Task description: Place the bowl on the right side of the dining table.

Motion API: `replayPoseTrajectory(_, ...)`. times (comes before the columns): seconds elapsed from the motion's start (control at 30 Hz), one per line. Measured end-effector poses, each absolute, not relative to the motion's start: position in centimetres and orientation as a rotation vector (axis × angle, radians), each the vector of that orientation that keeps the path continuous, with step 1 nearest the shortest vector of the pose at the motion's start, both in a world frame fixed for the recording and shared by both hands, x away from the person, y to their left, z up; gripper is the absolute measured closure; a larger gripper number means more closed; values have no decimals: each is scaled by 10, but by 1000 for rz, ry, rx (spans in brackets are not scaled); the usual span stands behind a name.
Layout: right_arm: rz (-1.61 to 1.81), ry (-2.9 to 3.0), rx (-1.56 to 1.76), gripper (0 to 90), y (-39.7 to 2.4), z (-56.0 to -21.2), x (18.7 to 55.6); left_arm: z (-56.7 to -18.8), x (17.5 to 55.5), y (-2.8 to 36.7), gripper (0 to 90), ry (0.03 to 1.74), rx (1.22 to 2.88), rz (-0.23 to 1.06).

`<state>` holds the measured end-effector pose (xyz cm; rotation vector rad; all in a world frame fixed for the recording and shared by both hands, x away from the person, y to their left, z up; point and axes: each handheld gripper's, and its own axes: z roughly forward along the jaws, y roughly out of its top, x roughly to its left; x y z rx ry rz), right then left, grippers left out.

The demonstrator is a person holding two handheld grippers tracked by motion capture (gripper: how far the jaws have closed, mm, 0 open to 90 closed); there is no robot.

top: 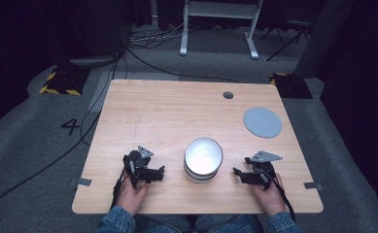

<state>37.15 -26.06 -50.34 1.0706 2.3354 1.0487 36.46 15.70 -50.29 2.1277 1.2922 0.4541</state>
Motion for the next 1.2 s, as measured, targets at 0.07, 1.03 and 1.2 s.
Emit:
replayPoseTrajectory(0.07,1048,2331,1078,300,-260,-503,372,-503,365,158,2,1276,2134,443)
replayPoseTrajectory(1.03,1043,2360,1177,455,-257,-482,371,-503,367,156,3,1214,2164,435)
replayPoseTrajectory(1.2,1101,2351,1204,416,-260,-461,372,-503,367,156,3,1214,2164,435)
